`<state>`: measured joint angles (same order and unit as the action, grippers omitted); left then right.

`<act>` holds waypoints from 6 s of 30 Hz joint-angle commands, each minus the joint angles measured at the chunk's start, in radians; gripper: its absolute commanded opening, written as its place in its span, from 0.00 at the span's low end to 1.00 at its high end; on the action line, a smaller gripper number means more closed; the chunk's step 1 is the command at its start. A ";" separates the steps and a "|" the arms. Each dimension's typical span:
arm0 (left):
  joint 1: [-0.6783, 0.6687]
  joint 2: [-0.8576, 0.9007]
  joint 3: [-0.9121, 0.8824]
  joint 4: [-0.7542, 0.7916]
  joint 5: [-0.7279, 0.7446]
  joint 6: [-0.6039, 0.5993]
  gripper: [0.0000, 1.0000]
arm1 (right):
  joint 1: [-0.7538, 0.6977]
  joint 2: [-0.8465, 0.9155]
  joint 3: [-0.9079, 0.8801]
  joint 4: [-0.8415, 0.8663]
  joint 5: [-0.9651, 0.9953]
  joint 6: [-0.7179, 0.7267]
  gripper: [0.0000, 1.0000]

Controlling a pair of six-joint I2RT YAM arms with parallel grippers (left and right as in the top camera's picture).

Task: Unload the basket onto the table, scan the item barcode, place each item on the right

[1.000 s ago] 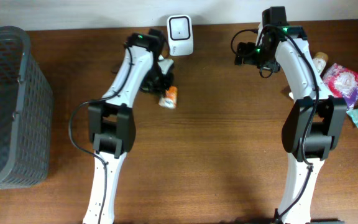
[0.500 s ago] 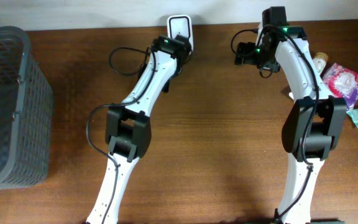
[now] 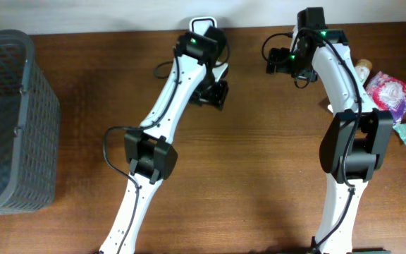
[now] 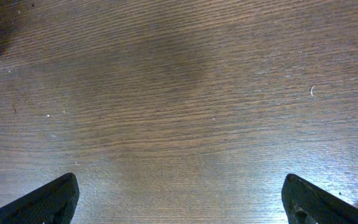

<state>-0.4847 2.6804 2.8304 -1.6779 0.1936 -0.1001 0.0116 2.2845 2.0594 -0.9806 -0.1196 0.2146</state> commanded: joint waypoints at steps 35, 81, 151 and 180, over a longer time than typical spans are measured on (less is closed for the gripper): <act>0.412 -0.042 0.064 -0.003 -0.270 -0.041 0.99 | 0.536 0.232 -0.012 0.198 -0.286 0.498 0.06; 0.404 -0.042 0.064 0.019 -0.269 -0.041 0.99 | 0.190 0.076 -0.012 0.072 -0.988 -0.408 0.04; 0.400 -0.042 0.064 0.019 -0.269 -0.041 0.99 | -0.155 -1.035 -0.747 -0.511 -0.210 -0.305 0.99; 0.401 -0.042 0.064 0.019 -0.269 -0.041 0.99 | 0.055 -2.281 -2.018 0.847 -0.026 -0.315 0.99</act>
<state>-0.0822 2.6720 2.8964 -1.6573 -0.0647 -0.1318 0.0593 0.0147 0.0849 -0.1738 -0.1802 -0.1051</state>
